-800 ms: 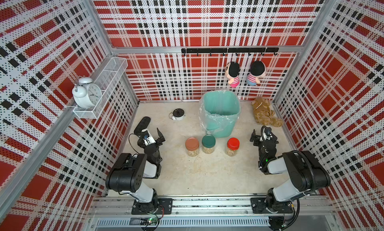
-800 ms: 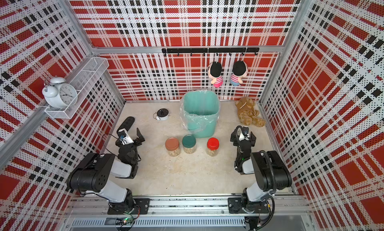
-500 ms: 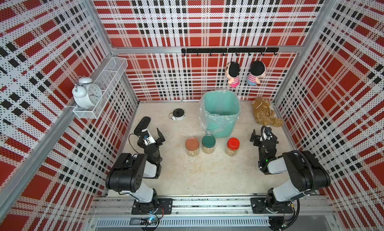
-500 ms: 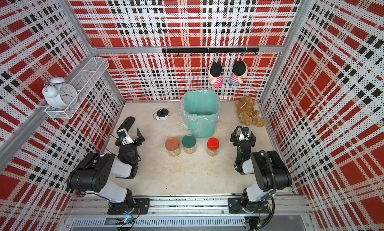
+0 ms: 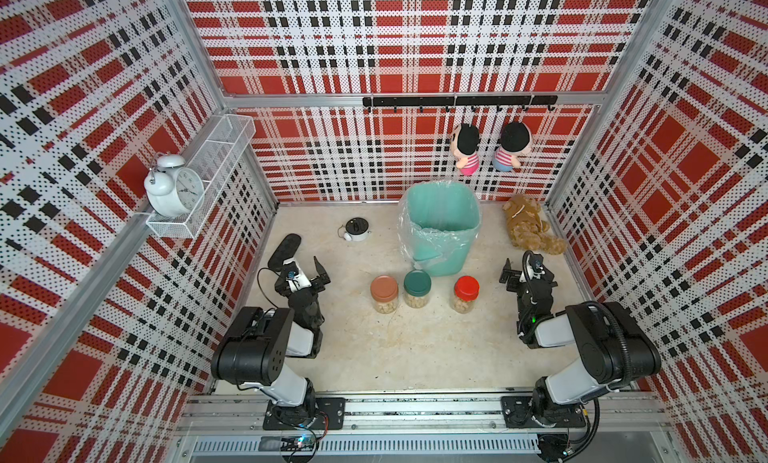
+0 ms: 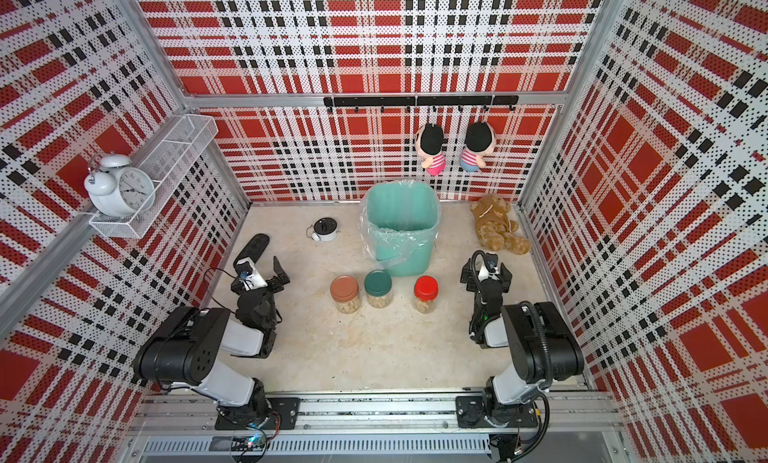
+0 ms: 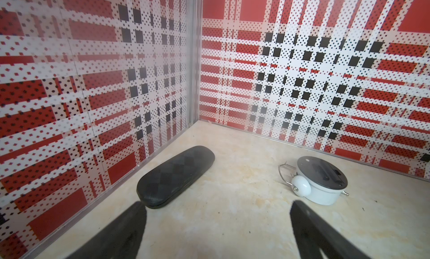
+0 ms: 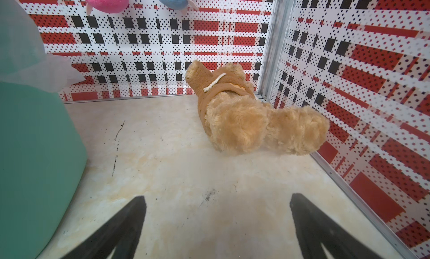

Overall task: Empty moldy peanuts from jars
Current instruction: Pick up the jar from the center of the board.

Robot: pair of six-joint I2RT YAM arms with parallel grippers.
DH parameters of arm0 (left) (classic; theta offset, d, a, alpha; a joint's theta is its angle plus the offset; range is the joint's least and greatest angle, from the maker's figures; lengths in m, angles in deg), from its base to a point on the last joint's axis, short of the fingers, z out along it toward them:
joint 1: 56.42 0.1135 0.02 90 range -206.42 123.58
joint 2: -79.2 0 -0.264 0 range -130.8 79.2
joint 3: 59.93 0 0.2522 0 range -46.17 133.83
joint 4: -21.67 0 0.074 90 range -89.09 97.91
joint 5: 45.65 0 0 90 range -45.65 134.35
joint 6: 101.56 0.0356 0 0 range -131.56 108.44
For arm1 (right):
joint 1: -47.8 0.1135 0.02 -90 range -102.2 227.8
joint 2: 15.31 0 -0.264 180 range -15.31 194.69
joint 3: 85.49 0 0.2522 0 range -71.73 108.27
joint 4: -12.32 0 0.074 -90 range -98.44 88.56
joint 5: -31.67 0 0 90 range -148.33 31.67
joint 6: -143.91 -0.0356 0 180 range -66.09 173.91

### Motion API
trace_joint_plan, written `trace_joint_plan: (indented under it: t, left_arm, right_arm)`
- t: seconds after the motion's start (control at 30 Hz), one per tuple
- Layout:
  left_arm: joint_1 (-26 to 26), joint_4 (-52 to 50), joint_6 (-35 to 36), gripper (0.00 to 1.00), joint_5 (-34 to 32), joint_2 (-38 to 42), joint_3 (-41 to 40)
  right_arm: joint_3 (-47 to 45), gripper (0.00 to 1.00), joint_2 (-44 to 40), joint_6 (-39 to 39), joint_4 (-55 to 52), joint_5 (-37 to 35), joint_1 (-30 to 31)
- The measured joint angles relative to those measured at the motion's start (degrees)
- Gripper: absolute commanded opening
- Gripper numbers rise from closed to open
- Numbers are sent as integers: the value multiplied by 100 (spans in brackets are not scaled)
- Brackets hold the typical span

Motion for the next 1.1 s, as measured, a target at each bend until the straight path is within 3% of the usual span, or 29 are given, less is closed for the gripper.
trace_joint_plan:
  t: [0.4,0.6,0.83,1.1]
  left_arm:
    - [-164,63,129,98,-66,188,-116]
    - [-411,-813,317,98,-83,1432,46]
    - [-455,-2503,177,98,525,2389,1023]
    - [-708,-3729,146,98,1180,2920,1357]
  right_arm:
    - [13,100,-162,-20,-223,-72,15]
    - [693,100,-979,24,-1499,-409,205]
    - [1353,100,-2094,-184,-3082,-380,310]
    - [2337,100,-3141,-850,-5622,671,455]
